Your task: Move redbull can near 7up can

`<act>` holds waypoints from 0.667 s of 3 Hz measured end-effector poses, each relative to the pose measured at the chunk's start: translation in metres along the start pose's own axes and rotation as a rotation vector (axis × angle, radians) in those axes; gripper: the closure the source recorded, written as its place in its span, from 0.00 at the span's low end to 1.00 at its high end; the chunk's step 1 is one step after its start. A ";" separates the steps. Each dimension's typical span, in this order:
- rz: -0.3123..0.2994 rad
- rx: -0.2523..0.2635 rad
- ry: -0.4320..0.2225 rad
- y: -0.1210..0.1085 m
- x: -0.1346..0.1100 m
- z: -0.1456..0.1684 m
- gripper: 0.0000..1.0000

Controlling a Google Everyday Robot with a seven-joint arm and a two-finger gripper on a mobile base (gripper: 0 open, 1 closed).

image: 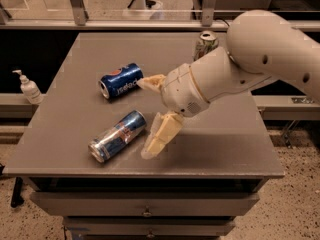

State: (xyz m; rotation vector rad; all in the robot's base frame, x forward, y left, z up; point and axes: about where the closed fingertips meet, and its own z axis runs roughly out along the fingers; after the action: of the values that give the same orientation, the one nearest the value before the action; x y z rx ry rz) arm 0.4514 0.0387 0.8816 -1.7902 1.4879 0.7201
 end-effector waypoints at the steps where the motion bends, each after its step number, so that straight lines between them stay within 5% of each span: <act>1: -0.041 -0.014 0.022 0.004 -0.008 0.020 0.00; 2: -0.072 -0.026 0.055 0.005 -0.006 0.039 0.00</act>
Offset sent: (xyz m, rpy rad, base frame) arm -0.0034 0.0472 -0.0389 -0.1012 -0.0680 0.0757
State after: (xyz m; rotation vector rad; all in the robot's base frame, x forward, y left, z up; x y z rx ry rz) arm 0.4454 0.0729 0.8618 -1.8872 1.4474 0.6615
